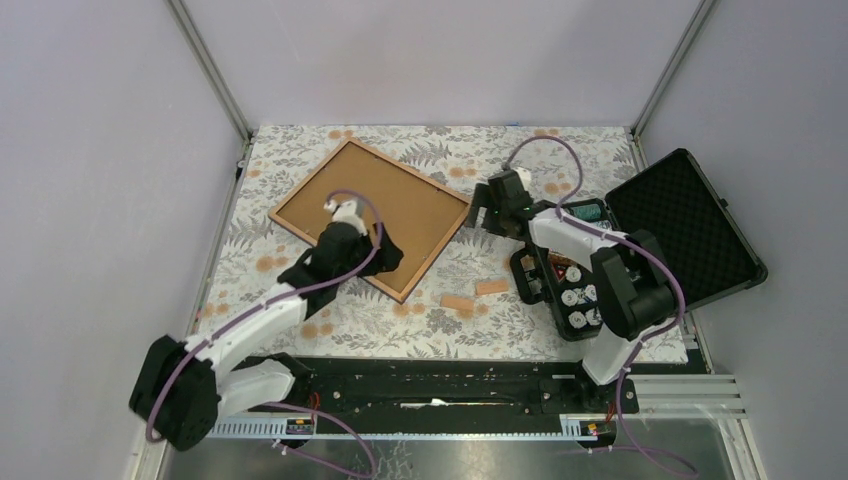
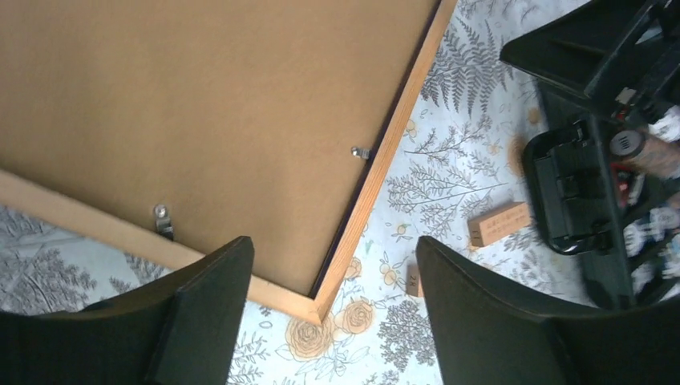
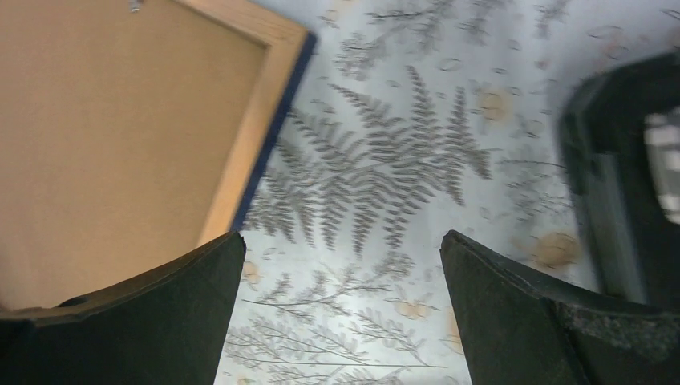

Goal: Put the photo into the frame

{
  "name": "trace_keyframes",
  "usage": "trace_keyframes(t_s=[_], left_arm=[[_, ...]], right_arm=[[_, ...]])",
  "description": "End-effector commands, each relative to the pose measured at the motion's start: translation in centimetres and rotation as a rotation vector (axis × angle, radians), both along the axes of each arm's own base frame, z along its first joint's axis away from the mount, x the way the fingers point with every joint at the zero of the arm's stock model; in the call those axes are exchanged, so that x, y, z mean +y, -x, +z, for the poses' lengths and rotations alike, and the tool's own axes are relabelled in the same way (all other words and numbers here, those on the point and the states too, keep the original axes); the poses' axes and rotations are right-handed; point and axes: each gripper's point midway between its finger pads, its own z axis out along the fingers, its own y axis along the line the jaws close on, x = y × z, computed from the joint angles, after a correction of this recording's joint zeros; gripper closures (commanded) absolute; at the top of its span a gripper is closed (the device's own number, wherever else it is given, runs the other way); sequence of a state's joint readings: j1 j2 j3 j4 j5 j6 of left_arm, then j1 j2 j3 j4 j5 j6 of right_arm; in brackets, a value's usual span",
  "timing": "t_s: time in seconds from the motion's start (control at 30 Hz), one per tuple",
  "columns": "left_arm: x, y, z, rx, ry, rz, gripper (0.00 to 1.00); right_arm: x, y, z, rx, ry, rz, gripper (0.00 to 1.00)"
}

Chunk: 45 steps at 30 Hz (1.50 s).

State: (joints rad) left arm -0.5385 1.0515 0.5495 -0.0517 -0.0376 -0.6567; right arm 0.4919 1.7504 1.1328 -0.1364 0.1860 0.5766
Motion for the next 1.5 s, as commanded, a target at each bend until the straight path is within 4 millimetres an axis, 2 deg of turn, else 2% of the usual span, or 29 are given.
trace_keyframes(t_s=[0.0, 0.13, 0.23, 0.27, 0.33, 0.4, 0.67, 0.77, 0.93, 1.1, 1.2, 1.27, 1.33, 1.47], left_arm=[[-1.1, -1.2, 0.6, -0.002, -0.228, -0.078, 0.25], [-4.1, -0.6, -0.9, 0.111, -0.348, -0.212, 0.28], [-6.2, -0.3, -2.2, 0.165, -0.451, -0.27, 0.29], [-6.6, -0.3, -3.3, 0.194, -0.504, -0.277, 0.29], [-7.5, -0.4, -4.1, 0.228, -0.561, -0.284, 0.29], [-7.5, -0.5, -5.2, 0.258, -0.618, -0.274, 0.31], [-8.1, -0.9, -7.1, 0.325, -0.69, -0.278, 0.35], [-8.4, -0.5, -8.1, 0.36, -0.694, -0.303, 0.45], [-8.4, -0.5, -8.9, 0.377, -0.708, -0.309, 0.51], [-8.1, -0.5, -9.6, 0.394, -0.744, -0.314, 0.64], [-8.0, -0.6, -10.1, 0.399, -0.759, -0.329, 0.76], [-7.9, -0.7, -10.2, 0.397, -0.777, -0.333, 0.88], [-7.9, -0.8, -9.9, 0.389, -0.782, -0.337, 1.0], [-8.8, -1.1, -8.2, 0.361, -0.745, -0.363, 1.0]], right_arm=[[-1.7, -1.6, 4.0, -0.154, -0.13, -0.038, 0.0], [-3.3, -1.5, 4.3, -0.19, -0.126, -0.058, 0.0], [-3.5, -1.4, 4.6, -0.212, -0.127, -0.05, 0.0], [-3.6, -1.3, 4.4, -0.213, -0.129, -0.049, 0.0], [-3.6, -1.3, 4.3, -0.214, -0.139, -0.045, 0.0], [-3.8, -1.3, 4.1, -0.207, -0.149, -0.047, 0.0], [-4.3, -1.4, 3.5, -0.191, -0.202, -0.051, 0.0], [-4.2, -1.5, 3.2, -0.181, -0.217, -0.046, 0.0], [-4.5, -1.6, 2.9, -0.174, -0.217, -0.053, 0.0], [-4.0, -1.5, 2.9, -0.163, -0.24, -0.029, 0.0], [-3.8, -1.5, 2.7, -0.155, -0.246, -0.02, 0.0], [-3.7, -1.6, 2.7, -0.149, -0.254, -0.015, 0.0], [-3.6, -1.5, 2.7, -0.13, -0.264, -0.017, 0.0], [-3.5, -1.2, 3.1, -0.086, -0.297, -0.032, 0.0]])
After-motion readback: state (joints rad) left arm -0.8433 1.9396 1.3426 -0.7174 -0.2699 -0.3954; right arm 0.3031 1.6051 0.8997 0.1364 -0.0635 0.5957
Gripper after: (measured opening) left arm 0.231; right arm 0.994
